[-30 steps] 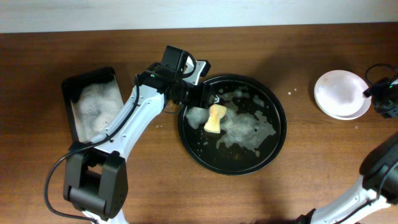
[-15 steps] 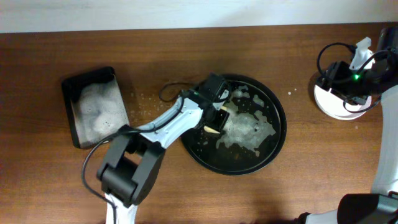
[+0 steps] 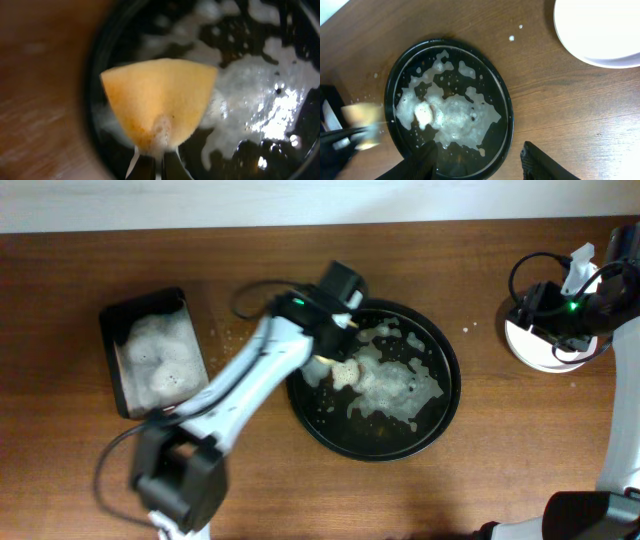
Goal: Clean dirty plates on tray and stack at the side
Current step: 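Pick the sponge from the tray and place it in the basin with left gripper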
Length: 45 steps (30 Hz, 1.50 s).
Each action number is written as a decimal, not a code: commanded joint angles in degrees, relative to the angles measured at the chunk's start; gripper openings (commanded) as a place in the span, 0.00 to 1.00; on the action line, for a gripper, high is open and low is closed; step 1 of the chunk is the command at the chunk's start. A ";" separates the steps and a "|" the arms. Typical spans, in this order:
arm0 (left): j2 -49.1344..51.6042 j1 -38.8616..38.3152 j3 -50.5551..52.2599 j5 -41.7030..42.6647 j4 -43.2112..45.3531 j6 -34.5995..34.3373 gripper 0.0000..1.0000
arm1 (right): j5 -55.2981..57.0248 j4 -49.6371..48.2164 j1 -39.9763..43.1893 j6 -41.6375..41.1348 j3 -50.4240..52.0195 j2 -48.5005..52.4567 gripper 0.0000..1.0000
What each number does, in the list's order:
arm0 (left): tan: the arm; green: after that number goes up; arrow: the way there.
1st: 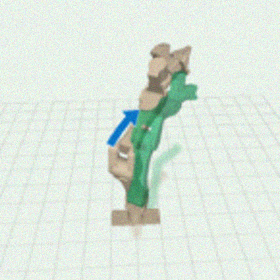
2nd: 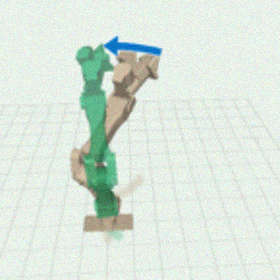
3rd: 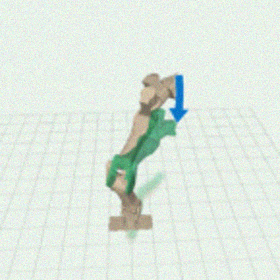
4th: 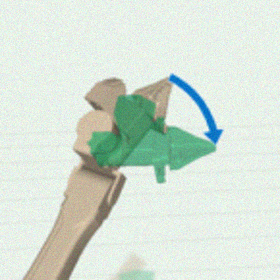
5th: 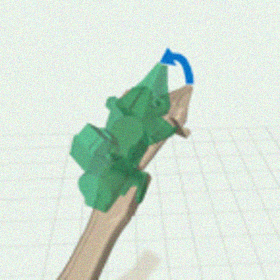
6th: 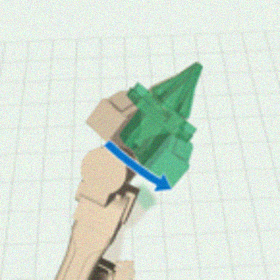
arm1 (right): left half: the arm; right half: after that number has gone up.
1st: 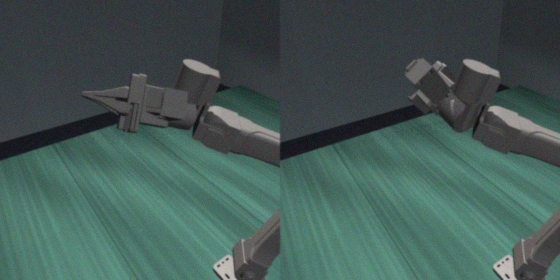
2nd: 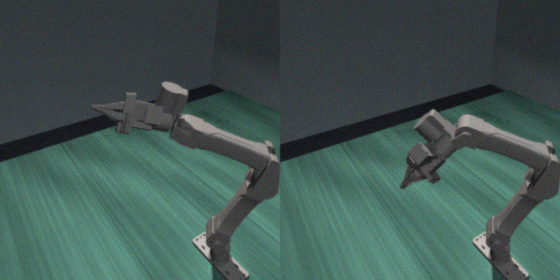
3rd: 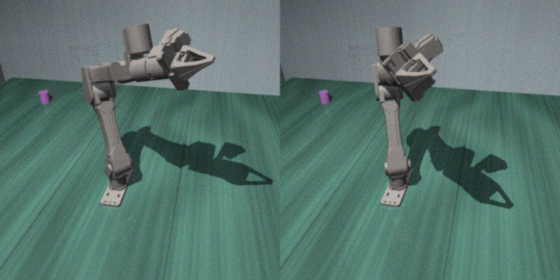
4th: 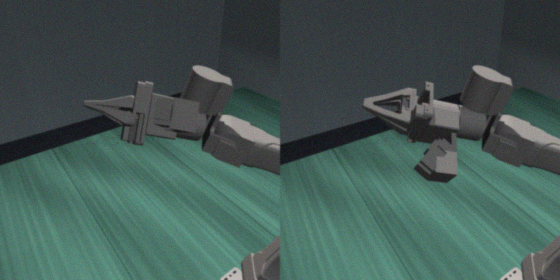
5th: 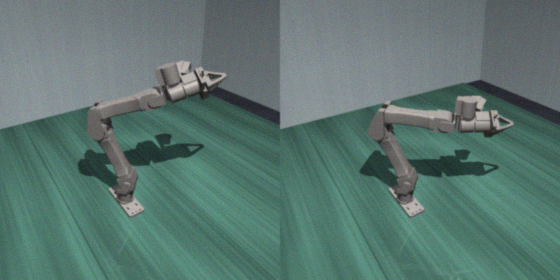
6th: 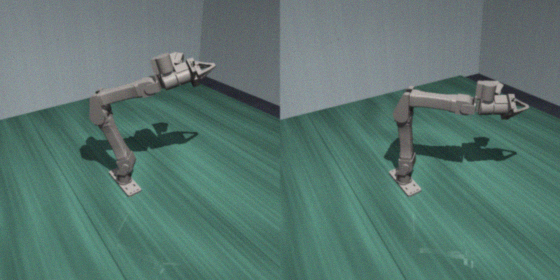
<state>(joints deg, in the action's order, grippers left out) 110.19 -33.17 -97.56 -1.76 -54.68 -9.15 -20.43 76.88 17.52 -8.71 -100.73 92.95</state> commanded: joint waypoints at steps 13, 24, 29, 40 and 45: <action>-1.66 44.11 17.99 -7.02 10.56 0.59 0.22 | 0.70 0.09 -0.37 0.98 -0.33 -0.22 0.56; -19.71 42.58 13.35 5.22 2.36 9.53 0.67 | 0.35 2.25 -18.45 8.17 0.35 -0.33 0.57; -28.15 37.46 13.35 5.25 -2.47 10.47 0.99 | 7.45 0.31 -28.94 4.15 5.03 -0.33 0.59; -28.09 37.18 13.40 5.44 -2.01 10.29 0.99 | 2.21 2.32 -31.01 4.35 4.98 -0.33 0.99; -28.09 37.18 13.40 5.44 -2.01 10.27 0.99 | 3.54 -2.95 -27.26 15.85 4.83 -7.65 0.99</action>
<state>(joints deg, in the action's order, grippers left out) 82.08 4.12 -83.88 2.87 -56.80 0.25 -16.56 76.82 -11.77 -0.91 -95.81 92.20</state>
